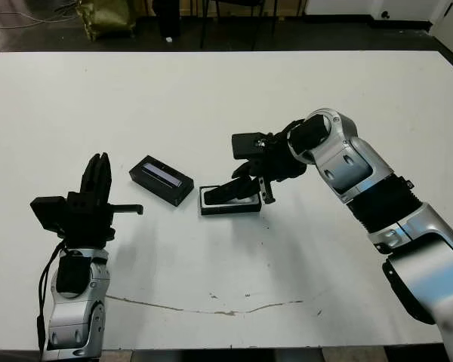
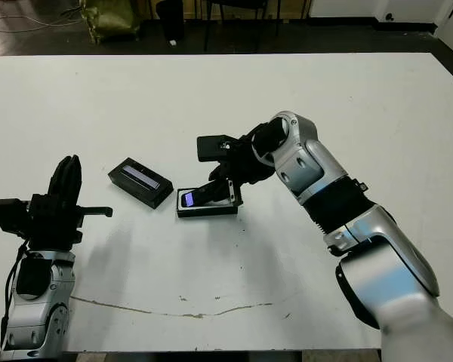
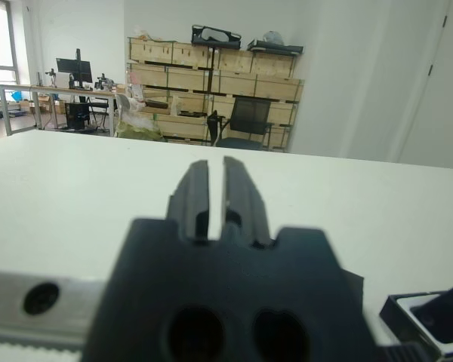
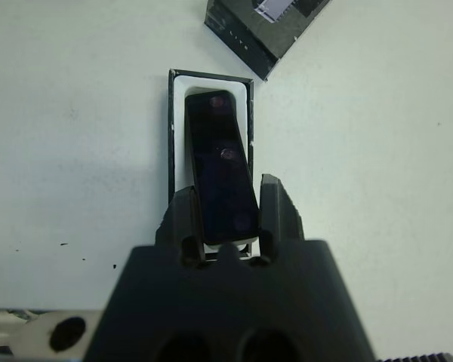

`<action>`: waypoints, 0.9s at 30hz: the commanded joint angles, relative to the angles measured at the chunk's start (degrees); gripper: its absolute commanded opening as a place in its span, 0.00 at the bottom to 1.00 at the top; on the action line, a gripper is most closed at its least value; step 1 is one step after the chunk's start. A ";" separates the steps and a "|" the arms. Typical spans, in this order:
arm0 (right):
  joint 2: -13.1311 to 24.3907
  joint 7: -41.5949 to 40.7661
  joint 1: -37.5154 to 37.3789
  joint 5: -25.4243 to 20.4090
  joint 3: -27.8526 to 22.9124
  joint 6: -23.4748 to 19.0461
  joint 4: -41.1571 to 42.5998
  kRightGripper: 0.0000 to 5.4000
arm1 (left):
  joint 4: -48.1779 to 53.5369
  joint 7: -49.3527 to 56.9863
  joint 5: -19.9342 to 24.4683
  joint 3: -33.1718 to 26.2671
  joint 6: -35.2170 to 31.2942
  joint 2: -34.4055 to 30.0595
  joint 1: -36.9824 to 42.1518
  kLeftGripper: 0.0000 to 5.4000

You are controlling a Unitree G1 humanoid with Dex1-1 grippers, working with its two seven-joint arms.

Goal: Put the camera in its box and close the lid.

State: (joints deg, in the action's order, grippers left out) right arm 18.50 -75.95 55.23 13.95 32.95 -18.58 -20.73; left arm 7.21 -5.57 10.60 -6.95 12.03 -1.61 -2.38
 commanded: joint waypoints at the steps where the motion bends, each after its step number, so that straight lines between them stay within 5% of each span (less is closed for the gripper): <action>1: -0.60 0.70 -1.46 -0.71 0.19 0.87 -0.21 0.04 | -0.62 -0.06 0.19 -0.11 -0.59 0.06 -0.89 0.00; 7: -0.68 -1.22 -0.53 -1.36 0.44 1.58 -1.79 0.14 | -0.90 -0.10 -0.04 -0.10 -0.21 -0.05 -0.82 0.00; 27: -1.38 -4.89 0.78 -2.05 0.67 7.95 -6.20 0.97 | -1.18 -0.07 -0.01 -0.01 0.17 0.23 -0.98 0.00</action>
State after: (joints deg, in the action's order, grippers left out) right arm 17.04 -80.61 55.94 11.98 33.39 -11.20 -26.73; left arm 6.85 -5.64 10.50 -6.87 12.51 -1.57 -2.37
